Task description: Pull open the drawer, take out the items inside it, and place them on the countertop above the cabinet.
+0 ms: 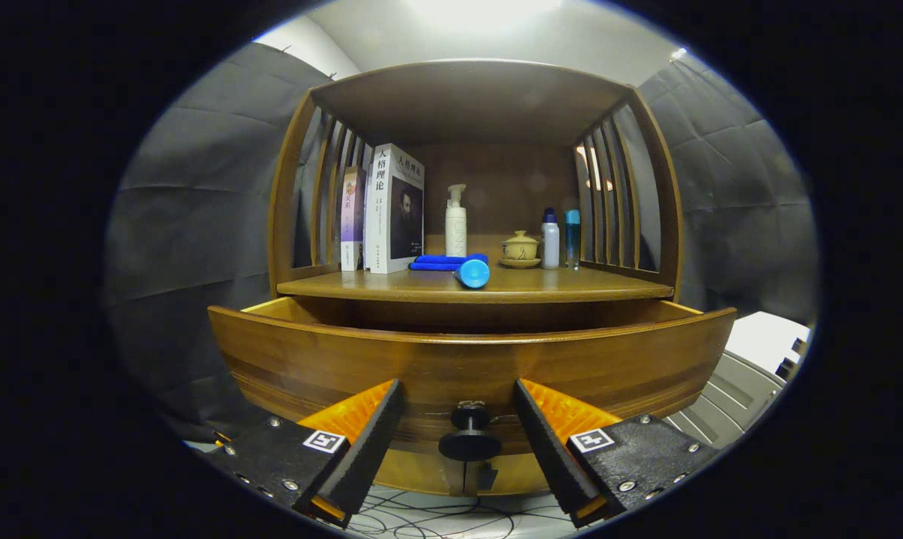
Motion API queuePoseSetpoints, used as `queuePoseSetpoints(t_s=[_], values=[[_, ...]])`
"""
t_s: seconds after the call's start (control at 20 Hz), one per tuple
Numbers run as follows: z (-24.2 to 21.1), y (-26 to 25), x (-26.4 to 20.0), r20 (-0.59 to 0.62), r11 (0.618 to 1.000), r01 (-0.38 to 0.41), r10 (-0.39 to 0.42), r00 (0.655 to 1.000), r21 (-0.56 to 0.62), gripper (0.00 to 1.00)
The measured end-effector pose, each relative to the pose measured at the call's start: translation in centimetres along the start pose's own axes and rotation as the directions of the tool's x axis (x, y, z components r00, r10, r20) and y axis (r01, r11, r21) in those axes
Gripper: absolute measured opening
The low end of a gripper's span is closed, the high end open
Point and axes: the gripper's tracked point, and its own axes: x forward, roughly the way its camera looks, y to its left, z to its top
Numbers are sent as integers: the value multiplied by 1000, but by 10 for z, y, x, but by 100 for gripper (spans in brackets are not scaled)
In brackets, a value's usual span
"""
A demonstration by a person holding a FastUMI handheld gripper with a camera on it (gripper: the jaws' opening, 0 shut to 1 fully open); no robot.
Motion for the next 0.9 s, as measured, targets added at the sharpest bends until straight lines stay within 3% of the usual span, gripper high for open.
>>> queuePoseSetpoints(t_s=[0.9], values=[[6,-2,63,4,999,-23,22,1000,24,93]])
